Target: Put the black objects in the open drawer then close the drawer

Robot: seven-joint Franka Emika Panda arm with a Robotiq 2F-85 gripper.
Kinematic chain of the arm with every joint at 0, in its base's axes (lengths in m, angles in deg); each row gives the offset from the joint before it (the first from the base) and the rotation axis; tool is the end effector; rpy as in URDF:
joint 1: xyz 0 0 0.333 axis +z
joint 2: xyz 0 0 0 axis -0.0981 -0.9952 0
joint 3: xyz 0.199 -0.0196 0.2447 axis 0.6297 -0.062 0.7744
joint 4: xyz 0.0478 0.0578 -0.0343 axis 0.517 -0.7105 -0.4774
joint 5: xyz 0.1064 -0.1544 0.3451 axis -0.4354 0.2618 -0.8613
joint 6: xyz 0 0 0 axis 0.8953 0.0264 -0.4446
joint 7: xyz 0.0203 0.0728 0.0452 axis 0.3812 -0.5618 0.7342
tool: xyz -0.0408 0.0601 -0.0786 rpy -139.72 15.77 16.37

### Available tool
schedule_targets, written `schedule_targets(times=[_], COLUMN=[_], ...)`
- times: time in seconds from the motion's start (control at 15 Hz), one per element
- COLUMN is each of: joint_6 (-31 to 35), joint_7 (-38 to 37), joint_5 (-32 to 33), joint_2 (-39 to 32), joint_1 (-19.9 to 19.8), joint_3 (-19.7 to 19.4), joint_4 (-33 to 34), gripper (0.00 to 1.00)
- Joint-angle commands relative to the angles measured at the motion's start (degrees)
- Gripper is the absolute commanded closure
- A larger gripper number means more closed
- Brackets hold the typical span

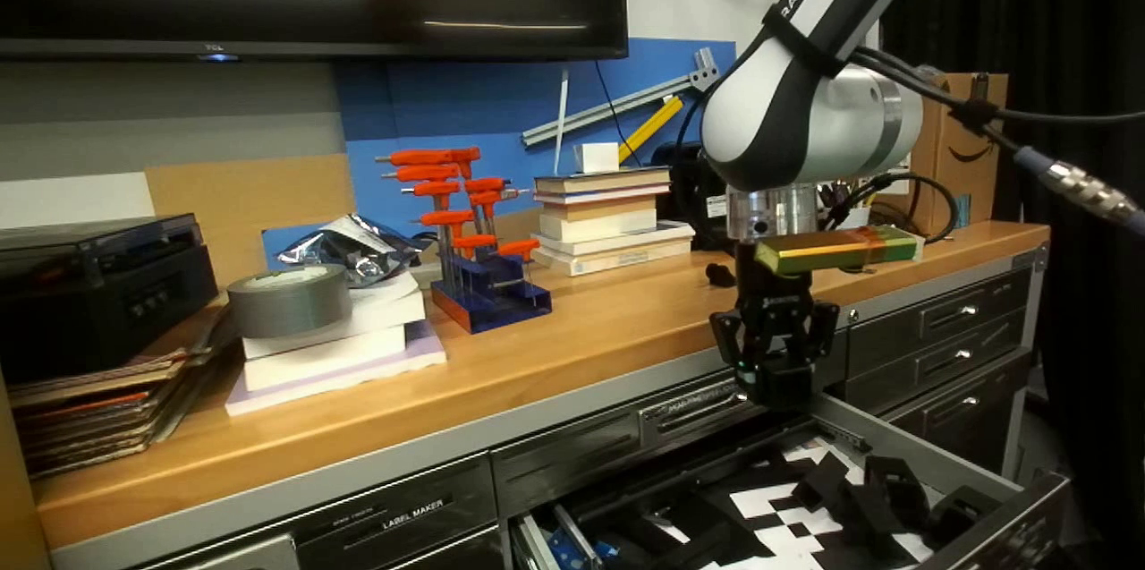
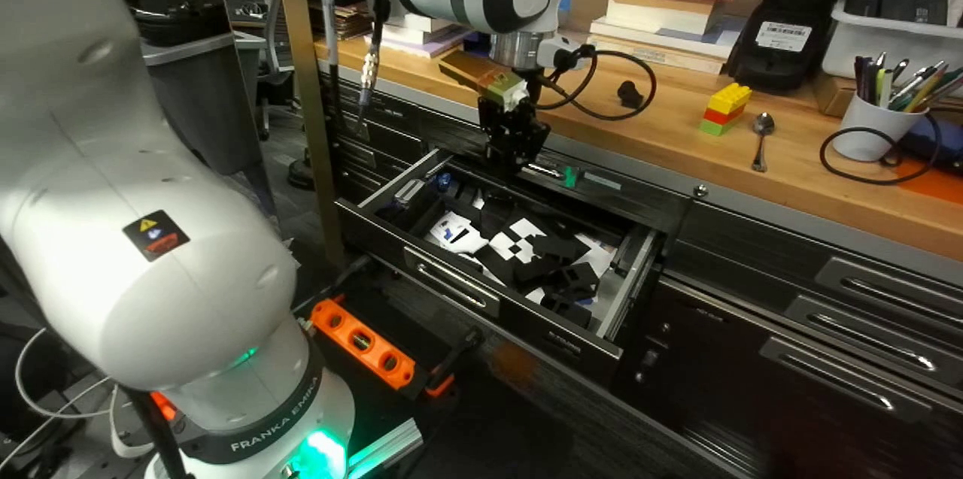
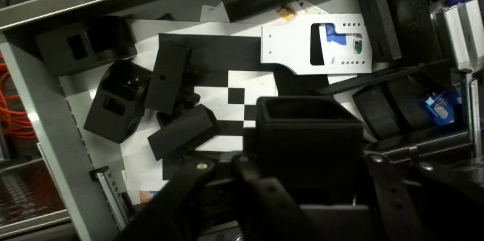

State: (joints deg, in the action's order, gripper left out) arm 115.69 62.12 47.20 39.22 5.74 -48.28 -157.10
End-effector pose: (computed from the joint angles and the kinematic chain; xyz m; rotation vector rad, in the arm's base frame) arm 0.4683 0.0071 0.2908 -3.1119 0.3016 0.1565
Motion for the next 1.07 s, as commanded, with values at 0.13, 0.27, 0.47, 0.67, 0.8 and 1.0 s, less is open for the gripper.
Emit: schedule_targets(times=[0.13, 0.27, 0.47, 0.67, 0.8, 1.0], joint_6=[6.2, 7.6, 8.6, 9.1, 9.1, 7.5], joint_7=[3.8, 4.0, 4.1, 3.8, 3.9, 4.5], joint_5=[-7.5, -9.3, -11.3, -12.2, -12.6, -12.6], joint_2=[-10.7, -14.8, -19.6, -23.0, -23.7, -23.1], joint_1=[-0.2, -0.5, -1.2, -1.7, -2.0, -2.1], joint_3=[0.1, 0.2, 0.4, 0.4, 0.5, 0.6], joint_4=[4.4, 6.3, 9.1, 11.4, 12.0, 11.4], gripper=[0.68, 0.68, 0.68, 0.68, 0.68, 0.68])
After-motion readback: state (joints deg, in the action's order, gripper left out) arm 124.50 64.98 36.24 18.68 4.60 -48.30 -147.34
